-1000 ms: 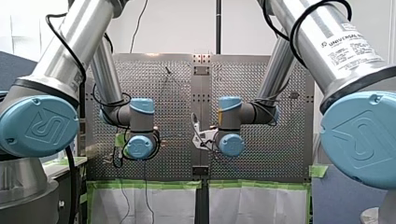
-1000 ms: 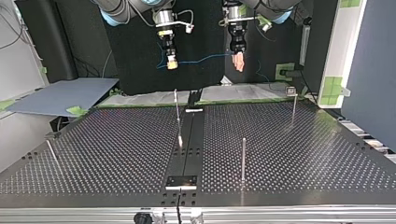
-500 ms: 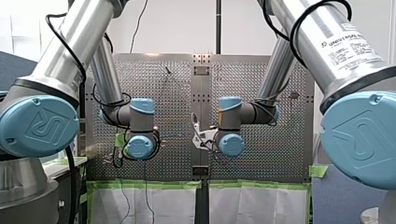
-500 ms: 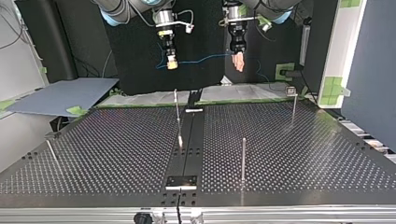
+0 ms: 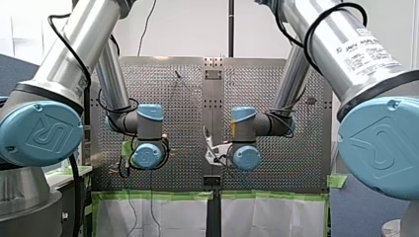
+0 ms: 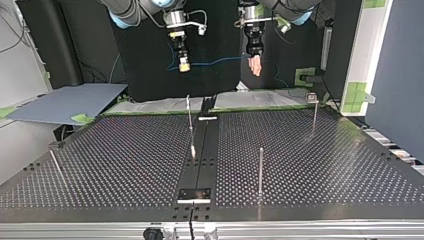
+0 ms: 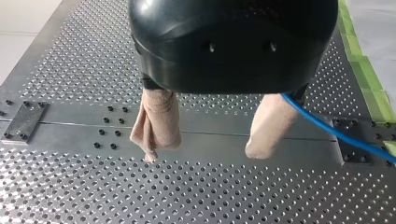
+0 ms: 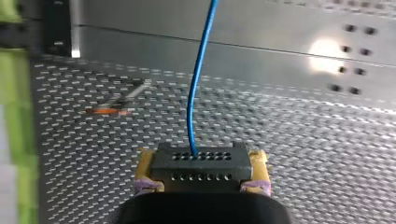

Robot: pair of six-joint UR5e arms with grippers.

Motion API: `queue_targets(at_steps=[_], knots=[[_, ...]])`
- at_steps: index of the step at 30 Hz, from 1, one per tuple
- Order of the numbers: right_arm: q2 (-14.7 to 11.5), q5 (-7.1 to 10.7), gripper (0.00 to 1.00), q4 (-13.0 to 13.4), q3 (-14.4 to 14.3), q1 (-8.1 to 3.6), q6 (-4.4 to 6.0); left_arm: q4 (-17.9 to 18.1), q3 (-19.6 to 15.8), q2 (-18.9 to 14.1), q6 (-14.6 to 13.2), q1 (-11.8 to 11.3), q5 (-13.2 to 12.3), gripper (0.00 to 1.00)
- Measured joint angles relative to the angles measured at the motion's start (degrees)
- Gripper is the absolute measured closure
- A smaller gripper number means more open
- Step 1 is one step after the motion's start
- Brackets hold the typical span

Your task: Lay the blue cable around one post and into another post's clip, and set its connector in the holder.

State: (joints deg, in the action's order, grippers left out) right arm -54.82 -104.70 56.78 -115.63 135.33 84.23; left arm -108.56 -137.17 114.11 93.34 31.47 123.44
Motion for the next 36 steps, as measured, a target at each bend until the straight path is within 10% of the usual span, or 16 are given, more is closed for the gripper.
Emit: queue_targets(at_steps=[17,36], knots=[[0.7,0.01,1.00,-1.2,0.0,-0.02,-0.01,-0.5,-0.5,-0.4,0.5,0.5,0.5,0.00],[0.7,0.01,1.00,-1.2,0.0,-0.02,-0.02,-9.7,-1.2,-1.1,5.3,6.2,6.6,0.00]])
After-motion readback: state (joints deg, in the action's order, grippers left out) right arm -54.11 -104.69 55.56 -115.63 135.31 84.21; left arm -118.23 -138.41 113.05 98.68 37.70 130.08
